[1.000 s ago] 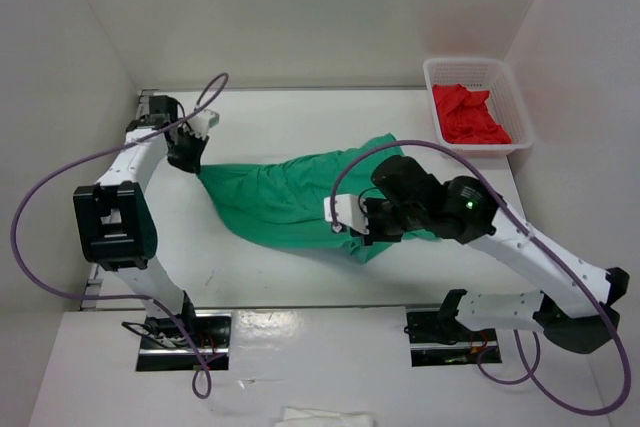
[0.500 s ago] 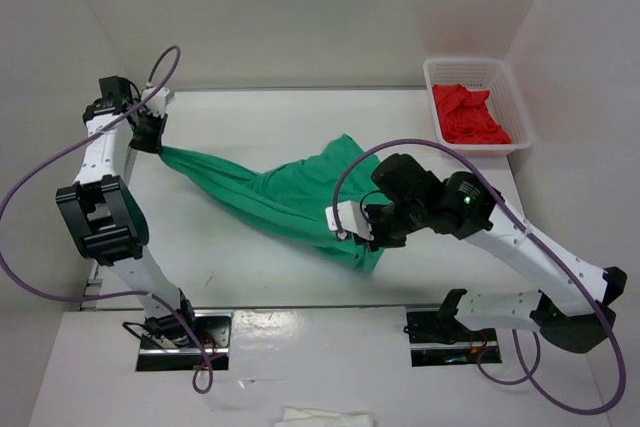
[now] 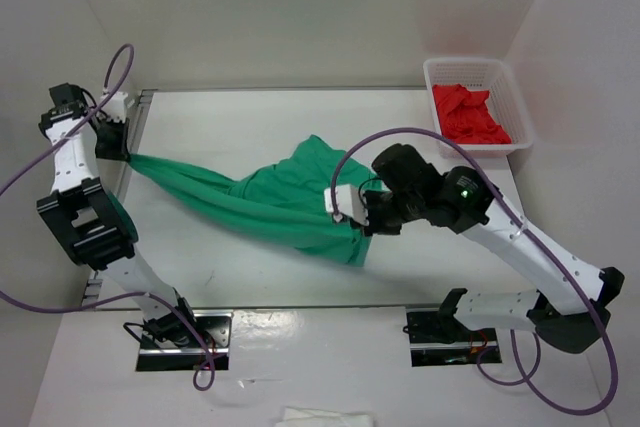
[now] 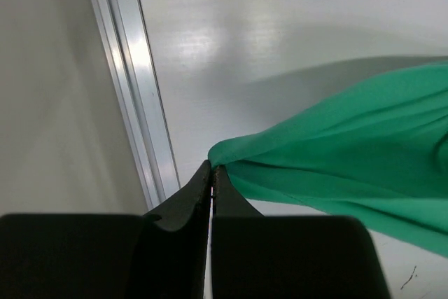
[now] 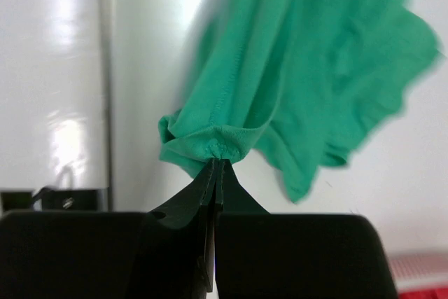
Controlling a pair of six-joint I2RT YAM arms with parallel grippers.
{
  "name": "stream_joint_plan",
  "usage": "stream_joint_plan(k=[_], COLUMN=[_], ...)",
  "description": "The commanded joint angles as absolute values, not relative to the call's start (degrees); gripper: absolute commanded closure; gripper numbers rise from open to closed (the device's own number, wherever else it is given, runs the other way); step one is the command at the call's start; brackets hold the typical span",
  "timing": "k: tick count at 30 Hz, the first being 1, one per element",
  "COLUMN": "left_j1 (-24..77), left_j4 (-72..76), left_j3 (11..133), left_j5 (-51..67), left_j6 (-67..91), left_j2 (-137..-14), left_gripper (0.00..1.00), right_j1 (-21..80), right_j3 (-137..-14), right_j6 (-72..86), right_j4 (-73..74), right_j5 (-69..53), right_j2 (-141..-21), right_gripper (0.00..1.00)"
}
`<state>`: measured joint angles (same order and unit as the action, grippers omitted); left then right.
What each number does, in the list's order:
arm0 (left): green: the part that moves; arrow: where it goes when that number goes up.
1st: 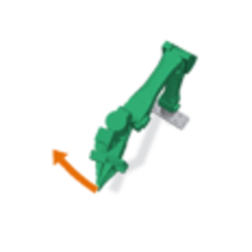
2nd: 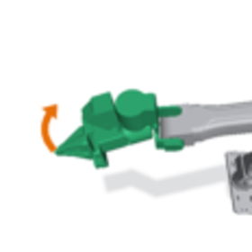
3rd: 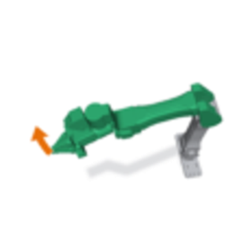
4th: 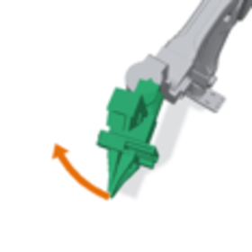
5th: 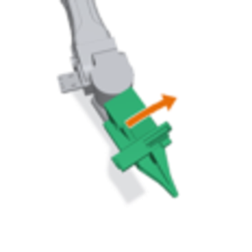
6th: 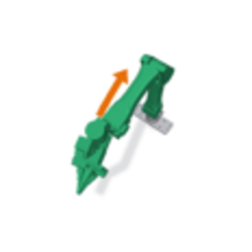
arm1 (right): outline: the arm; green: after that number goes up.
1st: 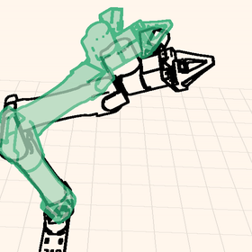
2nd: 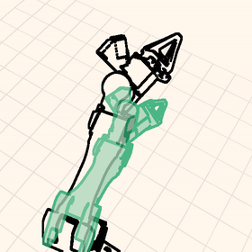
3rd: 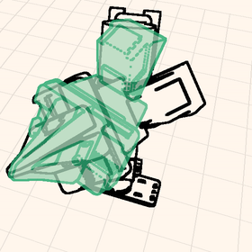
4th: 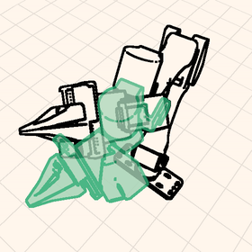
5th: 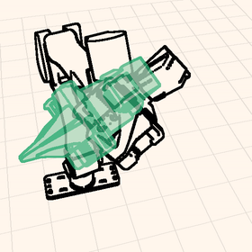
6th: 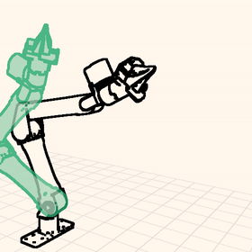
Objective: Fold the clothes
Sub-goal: Flatten the tank top out
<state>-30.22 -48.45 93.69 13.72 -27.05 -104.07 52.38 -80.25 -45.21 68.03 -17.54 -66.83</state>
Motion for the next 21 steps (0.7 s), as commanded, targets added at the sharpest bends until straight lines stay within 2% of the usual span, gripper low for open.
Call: stream_joint_plan(k=[1,4,6,9,11,14,15,17,20,21], left_j1=[-29.79,-29.79,-29.79,-29.79,-30.5,-32.6,-32.61,-34.27,-34.28,-34.28], left_j4=[-50.43,-53.42,-55.01,-59.49,-65.54,-74.52,-67.48,-62.34,-65.1,-67.04], left_j3=[101.32,108.88,113.71,128.36,146.88,176.46,171.0,164.03,169.69,179.29], left_j5=[19.06,20.91,22.06,23.46,25.39,28.21,29.08,31.28,32.52,33.13], left_j6=[-28.04,-26.81,-26.2,-24.79,-22.42,-15.76,-15.04,-13.89,-11.43,-10.9], left_j2=[-103.8,-104.32,-104.33,-106.78,-110.46,-117.69,-110.55,-105.93,-104.67,-107.03], left_gripper=[1.0,1.0,1.0,1.0,1.0,1.0,1.0,1.0,1.0,1.0], right_j1=[47.99,47.99,47.99,47.99,47.99,45.97,45.27,42.72,39.91,38.6], right_j3=[-82.96,-86.91,-89.2,-90.88,-92.19,-96.84,-97.73,-100.71,-102.13,-102.13], right_j6=[-40.7,-36.75,-36.74,-38.39,-39.46,-40.08,-40.08,-40.08,-39.46,-37.55], right_j4=[55.85,48.72,45.02,36.76,28.01,20.85,18.83,15.56,15.03,15.03], right_j5=[-8.12,1.9,13.23,27.3,36.68,42.96,44.72,46.84,46.76,46.76], right_j2=[-62.24,-62.23,-63.01,-65.82,-66.36,-67.85,-68.37,-68.38,-68.38,-66.99], right_gripper=[1.0,1.0,1.0,1.0,1.0,1.0,1.0,1.0,1.0,1.0])
